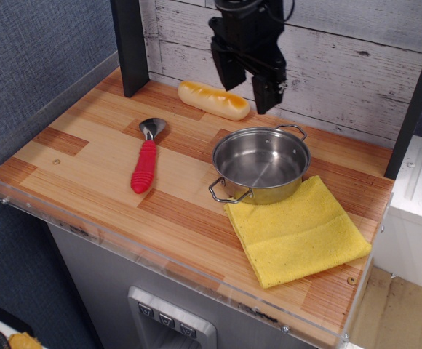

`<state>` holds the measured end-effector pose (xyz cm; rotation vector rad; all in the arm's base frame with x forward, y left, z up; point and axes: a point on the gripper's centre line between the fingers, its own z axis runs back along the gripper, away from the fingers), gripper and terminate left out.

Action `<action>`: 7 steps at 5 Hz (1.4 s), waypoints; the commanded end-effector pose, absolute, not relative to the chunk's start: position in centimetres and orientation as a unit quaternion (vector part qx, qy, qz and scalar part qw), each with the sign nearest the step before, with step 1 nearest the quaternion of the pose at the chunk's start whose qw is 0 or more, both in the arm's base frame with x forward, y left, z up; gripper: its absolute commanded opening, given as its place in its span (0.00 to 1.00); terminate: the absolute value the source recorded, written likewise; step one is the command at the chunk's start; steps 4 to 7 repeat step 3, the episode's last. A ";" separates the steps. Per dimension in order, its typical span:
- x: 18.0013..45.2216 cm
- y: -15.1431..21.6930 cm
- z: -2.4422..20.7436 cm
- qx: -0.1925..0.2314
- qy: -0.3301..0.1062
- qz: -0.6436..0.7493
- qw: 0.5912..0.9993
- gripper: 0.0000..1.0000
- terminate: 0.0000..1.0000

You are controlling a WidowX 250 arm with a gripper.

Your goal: Put the pot right on top of the left hand side of the napkin.

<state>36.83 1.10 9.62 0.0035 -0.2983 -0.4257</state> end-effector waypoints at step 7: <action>36.2 1.9 12.0 0.037 -0.203 -0.202 0.957 1.00 1.00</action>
